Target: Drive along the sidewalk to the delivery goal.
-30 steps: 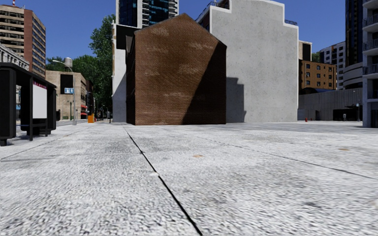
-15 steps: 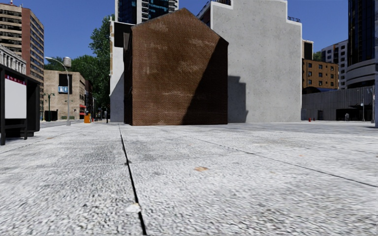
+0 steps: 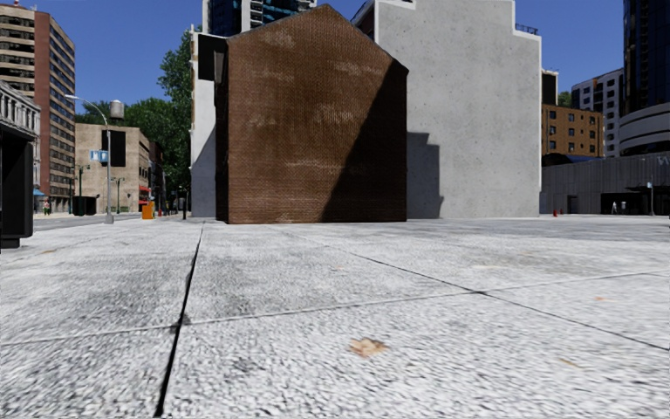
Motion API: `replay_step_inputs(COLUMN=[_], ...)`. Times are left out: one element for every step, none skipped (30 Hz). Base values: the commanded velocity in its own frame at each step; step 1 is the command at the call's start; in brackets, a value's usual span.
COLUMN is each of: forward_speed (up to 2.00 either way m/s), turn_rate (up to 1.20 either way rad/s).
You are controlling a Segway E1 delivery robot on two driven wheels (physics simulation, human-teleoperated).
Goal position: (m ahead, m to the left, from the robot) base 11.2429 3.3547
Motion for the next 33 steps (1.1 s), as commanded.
replay_step_inputs(forward_speed=[2.0,2.0,2.0,2.0,2.0,2.0,2.0,2.0,2.0,2.0,2.0,2.0,2.0,2.0,2.0,2.0,2.0,2.0,2.0,2.0,2.0,2.0,2.0,2.0,2.0,2.0,2.0,1.99,1.99,1.99,1.99,1.99,1.99], turn_rate=[0.0,0.0,0.0,0.0,0.0,0.0,0.0,0.0,0.0,0.0,0.0,0.0,0.0,0.0,0.0,0.0,0.0,0.0,0.0,0.06,0.11,0.13,0.17,0.25,0.27,0.27,0.28,0.28,0.28,0.28,0.28,0.28,0.29])
